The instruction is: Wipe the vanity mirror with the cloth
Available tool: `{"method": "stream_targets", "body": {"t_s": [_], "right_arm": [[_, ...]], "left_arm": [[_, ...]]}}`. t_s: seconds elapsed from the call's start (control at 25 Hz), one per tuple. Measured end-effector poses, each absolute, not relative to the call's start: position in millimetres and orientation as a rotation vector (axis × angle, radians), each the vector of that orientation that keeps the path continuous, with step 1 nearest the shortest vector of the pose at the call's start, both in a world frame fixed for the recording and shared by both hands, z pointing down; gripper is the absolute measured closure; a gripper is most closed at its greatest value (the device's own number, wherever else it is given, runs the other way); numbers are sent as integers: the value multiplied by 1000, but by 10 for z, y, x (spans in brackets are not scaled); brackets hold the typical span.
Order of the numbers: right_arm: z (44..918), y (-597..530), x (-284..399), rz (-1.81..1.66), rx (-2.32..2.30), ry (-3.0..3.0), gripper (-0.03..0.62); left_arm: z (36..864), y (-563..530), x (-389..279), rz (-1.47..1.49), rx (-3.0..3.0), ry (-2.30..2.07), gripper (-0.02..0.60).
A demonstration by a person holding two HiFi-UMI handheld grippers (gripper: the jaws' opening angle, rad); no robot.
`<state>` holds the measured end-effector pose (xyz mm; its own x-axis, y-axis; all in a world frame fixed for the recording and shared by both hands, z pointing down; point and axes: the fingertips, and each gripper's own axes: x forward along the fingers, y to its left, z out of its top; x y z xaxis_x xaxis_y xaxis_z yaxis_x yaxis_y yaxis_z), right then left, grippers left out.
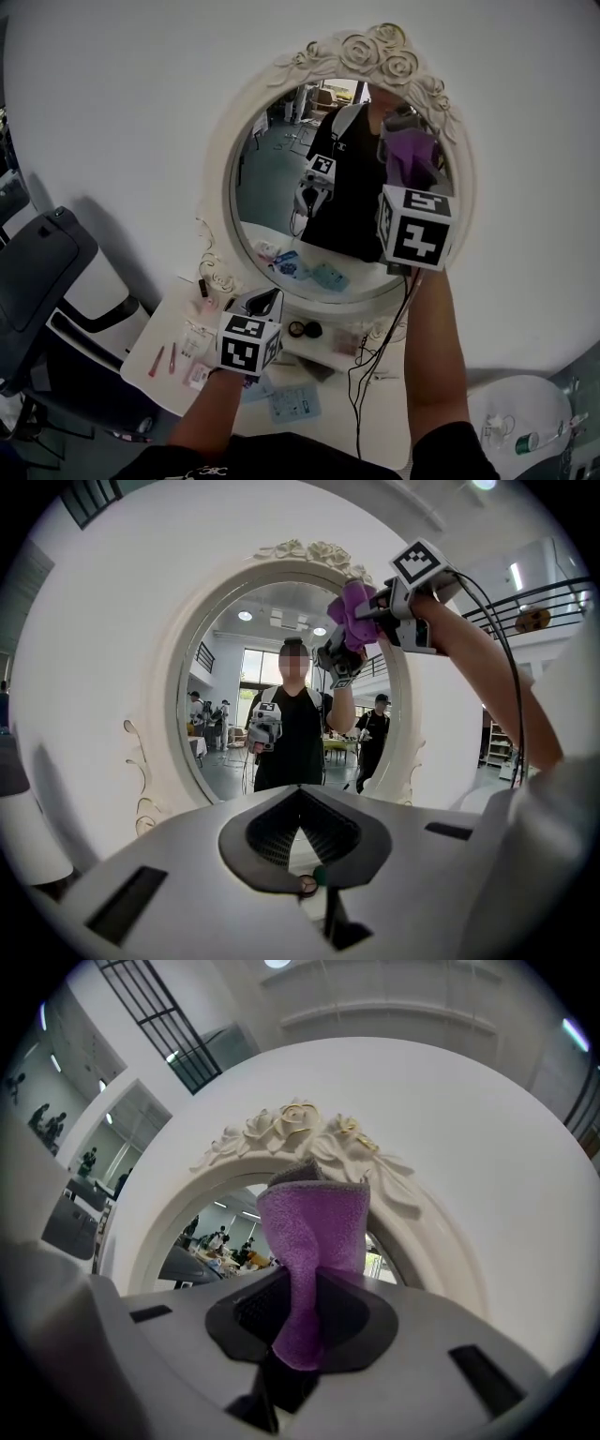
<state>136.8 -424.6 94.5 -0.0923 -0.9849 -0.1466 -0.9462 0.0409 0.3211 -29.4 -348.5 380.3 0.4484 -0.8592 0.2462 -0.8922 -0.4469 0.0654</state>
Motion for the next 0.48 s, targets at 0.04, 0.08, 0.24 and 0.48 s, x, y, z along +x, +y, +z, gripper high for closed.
{"method": "stream_targets", "body": {"t_s": [0.04,0.08,0.24,0.48], "right_arm": [[947,-4255,1289,-541,2012,-2152,519],[963,-4263,1212,-567,1988,-2123,519],[1103,-4313,961,-654,1906,-2028,519],[1471,-4374,643,-695,1806,-1969,519]], "left_arm": [[3811,-3477,-317,261,2505,-1541,584],[3821,-3471,-342,259,2498,-1546,584],[3872,-3457,-444,250,2464,-1570,584],[3959,-3399,-636,243,2400,-1619,584]]}}
